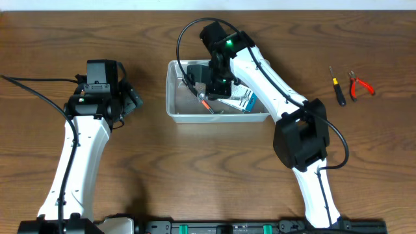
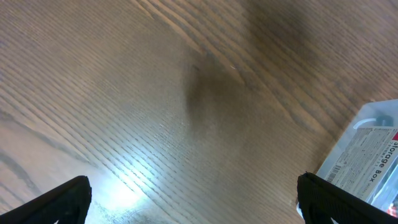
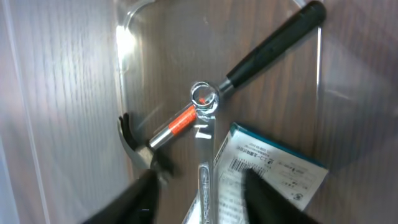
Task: Pack container
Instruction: 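Carry the wrench with the right gripper into the box, then release the wrench in the box and withdraw the right gripper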
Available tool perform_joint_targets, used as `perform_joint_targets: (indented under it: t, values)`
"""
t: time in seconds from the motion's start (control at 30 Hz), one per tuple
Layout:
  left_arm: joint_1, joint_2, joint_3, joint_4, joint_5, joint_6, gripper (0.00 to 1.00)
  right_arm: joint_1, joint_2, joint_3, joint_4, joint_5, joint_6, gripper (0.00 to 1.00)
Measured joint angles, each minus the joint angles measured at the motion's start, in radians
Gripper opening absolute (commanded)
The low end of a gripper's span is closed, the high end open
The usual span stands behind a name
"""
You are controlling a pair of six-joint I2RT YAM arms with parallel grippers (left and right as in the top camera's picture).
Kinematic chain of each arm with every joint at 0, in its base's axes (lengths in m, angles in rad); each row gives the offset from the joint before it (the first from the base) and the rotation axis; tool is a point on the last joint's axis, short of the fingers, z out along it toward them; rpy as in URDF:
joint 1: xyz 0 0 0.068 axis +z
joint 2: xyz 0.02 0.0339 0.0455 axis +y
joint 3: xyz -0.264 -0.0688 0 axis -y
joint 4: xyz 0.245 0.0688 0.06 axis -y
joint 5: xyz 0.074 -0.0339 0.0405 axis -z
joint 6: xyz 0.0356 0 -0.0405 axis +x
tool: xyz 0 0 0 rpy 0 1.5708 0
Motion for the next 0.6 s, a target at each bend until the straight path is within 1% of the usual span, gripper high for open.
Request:
perform_joint_targets:
  t: [0.1, 0.2, 0.4, 0.53, 0.6]
  values:
    - [0.000, 0.000, 0.000, 0.000, 0.000, 0.000, 0.98, 0.000, 0.000, 0.000, 0.000, 0.001, 0.037, 0.56]
    - [0.000, 0.000, 0.000, 0.000, 0.000, 0.000, 0.98, 0.000, 0.000, 0.000, 0.000, 0.000, 0.104, 0.56]
    - [0.000, 0.000, 0.000, 0.000, 0.000, 0.000, 0.98, -0.020, -0.040, 0.003, -0.043, 0.055, 0.306, 0.61]
    - [0.000, 0.000, 0.000, 0.001, 0.000, 0.000, 0.98, -0.083, -0.176, 0.020, -0.094, 0.132, 0.453, 0.61]
    - [0.000, 0.000, 0.000, 0.001, 0.000, 0.000, 0.98, -0.149, -0.280, 0.037, -0.122, 0.161, 0.515, 0.63]
